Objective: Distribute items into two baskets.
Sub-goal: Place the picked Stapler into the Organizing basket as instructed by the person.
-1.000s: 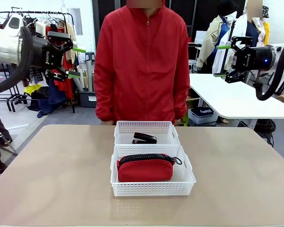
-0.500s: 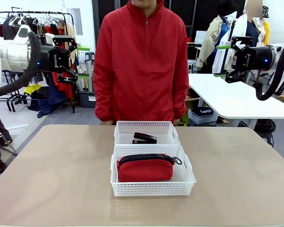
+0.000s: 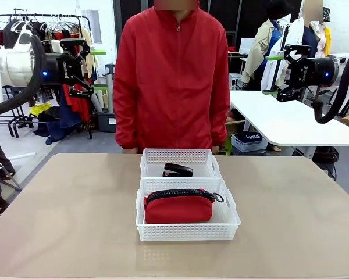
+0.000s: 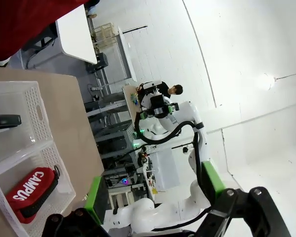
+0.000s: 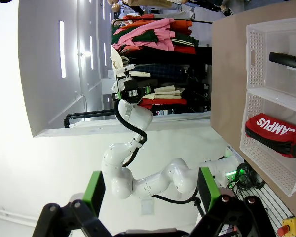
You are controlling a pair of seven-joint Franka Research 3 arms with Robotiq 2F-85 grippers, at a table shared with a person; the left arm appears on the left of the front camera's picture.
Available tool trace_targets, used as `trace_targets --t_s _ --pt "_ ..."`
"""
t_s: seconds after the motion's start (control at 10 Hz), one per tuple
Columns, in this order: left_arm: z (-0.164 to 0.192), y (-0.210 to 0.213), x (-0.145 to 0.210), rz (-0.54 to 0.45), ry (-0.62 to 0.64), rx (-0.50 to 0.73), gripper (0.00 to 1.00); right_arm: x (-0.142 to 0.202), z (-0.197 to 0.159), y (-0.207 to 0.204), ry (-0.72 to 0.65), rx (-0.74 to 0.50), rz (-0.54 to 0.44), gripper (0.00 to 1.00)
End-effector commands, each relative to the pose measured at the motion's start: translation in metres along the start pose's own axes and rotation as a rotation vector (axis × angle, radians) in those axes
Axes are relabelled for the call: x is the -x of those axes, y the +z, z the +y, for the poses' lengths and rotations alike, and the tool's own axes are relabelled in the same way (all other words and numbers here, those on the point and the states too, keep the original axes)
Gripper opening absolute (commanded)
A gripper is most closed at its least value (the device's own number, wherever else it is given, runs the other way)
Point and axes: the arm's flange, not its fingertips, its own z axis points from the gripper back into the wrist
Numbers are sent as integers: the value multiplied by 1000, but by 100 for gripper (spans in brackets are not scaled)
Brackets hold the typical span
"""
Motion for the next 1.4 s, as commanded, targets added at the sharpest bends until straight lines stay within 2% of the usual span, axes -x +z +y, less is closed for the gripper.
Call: trace_targets --t_s 0.0,0.1,1.3 --pt "-5 -1 0 -30 -5 -3 100 0 2 0 7 -2 -8 100" --pt "0 0 0 0 0 0 100 0 2 0 7 -2 -8 100" --pt "0 0 0 0 0 0 100 0 2 0 7 -2 -8 100"
